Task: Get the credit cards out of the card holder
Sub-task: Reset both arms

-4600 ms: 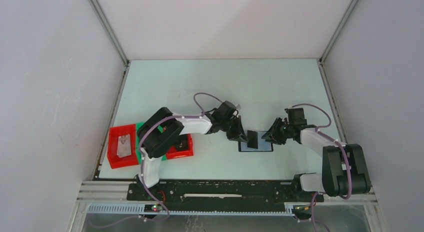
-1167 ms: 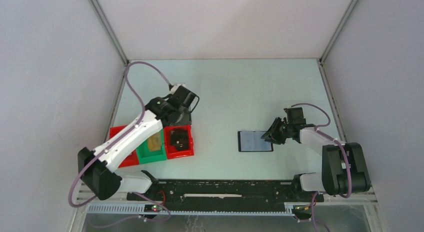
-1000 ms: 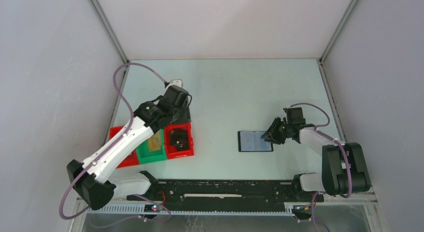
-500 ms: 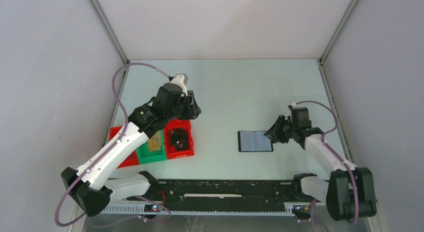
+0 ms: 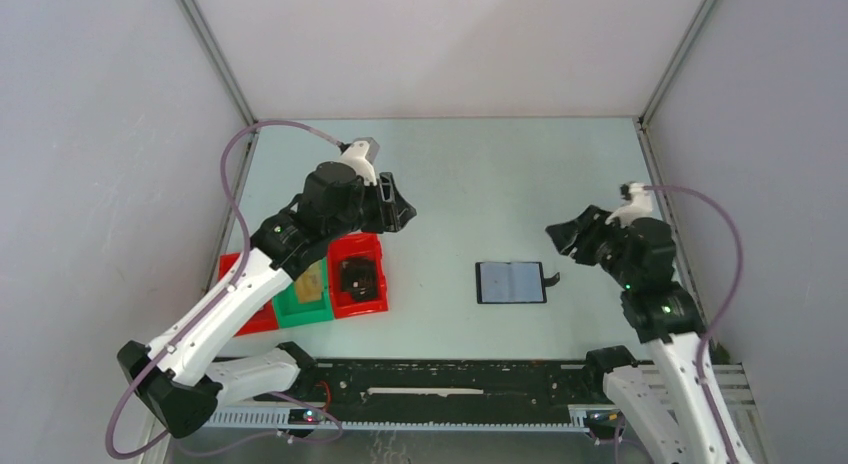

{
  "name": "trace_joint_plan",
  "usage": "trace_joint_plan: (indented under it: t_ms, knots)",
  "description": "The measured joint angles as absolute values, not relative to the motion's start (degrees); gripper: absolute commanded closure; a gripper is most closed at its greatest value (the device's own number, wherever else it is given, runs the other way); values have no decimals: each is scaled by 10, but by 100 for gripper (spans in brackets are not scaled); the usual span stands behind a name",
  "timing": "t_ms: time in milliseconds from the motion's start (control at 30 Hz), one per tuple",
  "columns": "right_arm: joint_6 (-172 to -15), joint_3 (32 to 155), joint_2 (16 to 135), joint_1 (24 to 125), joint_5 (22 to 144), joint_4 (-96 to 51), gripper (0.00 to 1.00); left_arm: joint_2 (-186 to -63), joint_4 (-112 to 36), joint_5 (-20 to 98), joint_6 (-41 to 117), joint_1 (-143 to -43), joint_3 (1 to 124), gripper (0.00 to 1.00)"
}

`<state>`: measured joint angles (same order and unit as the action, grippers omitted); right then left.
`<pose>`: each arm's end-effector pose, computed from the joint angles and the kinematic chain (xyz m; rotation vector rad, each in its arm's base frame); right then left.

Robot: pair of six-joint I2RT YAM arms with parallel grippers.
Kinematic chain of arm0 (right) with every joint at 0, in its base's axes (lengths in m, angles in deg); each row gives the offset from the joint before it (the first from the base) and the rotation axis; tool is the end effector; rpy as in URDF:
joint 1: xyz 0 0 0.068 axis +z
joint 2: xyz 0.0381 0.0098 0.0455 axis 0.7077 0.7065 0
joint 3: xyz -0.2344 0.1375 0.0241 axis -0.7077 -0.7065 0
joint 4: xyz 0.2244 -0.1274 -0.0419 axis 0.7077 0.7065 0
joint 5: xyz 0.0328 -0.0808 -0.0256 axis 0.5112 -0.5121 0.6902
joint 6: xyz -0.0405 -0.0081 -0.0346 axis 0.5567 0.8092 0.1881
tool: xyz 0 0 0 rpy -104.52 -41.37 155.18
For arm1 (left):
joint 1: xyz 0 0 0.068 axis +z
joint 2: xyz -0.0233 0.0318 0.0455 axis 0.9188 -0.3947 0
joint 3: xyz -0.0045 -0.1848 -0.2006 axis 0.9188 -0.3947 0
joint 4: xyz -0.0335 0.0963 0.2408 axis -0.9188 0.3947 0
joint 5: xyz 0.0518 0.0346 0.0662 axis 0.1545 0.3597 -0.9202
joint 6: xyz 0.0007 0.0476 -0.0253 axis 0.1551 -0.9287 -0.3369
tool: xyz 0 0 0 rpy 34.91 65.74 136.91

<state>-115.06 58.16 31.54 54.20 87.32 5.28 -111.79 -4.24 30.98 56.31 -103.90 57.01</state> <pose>0.1451 0.0312 0.2996 0.1978 2.0438 0.6276 0.1870 -0.1419 0.3741 0.1440 2.1265 -0.7177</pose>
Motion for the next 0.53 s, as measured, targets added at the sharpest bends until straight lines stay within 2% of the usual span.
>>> trace_joint_plan:
  t_ms: [200, 533]
  knots:
    - [-1112, 700, 255, 549, 840, 32, 32, -1092, -49, 293, 545, -1039, 570, 45]
    - [-1098, 711, 255, 549, 804, 29, 30, -1025, -70, 214, 524, -1039, 570, 45]
